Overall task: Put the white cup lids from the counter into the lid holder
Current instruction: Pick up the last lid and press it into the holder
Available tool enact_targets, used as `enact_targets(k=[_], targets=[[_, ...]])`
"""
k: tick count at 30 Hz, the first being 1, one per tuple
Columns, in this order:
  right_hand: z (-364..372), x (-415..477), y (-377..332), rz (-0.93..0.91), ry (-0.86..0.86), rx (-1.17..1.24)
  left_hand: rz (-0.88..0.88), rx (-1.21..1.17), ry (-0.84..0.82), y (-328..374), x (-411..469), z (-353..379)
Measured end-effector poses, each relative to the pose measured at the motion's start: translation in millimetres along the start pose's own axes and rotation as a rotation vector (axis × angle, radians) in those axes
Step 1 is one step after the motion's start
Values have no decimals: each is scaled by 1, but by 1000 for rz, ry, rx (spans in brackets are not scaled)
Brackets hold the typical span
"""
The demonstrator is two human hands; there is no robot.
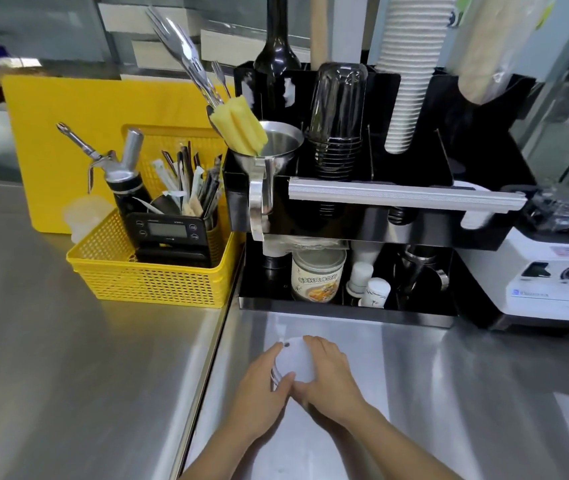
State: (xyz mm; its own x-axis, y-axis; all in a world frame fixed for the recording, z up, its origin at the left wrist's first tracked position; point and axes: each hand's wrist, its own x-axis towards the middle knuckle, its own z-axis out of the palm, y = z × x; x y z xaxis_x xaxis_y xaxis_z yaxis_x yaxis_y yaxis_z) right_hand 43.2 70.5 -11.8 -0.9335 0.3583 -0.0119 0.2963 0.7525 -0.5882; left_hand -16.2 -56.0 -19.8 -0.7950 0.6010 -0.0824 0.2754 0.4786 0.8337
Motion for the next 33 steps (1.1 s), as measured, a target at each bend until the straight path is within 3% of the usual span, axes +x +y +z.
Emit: enact_targets(k=[7,20,25,33], targets=[[-58,-11,0,-38,81,95,140,-13,90,51,-3,1],[-266,-16,1,-208,464,-39,728,146,101,243,40,-6],[-328,2,10,-203,493,-32,798,188,120,302,81,3],[-381,50,31,-123,403,-82,754,259,66,350,141,8]])
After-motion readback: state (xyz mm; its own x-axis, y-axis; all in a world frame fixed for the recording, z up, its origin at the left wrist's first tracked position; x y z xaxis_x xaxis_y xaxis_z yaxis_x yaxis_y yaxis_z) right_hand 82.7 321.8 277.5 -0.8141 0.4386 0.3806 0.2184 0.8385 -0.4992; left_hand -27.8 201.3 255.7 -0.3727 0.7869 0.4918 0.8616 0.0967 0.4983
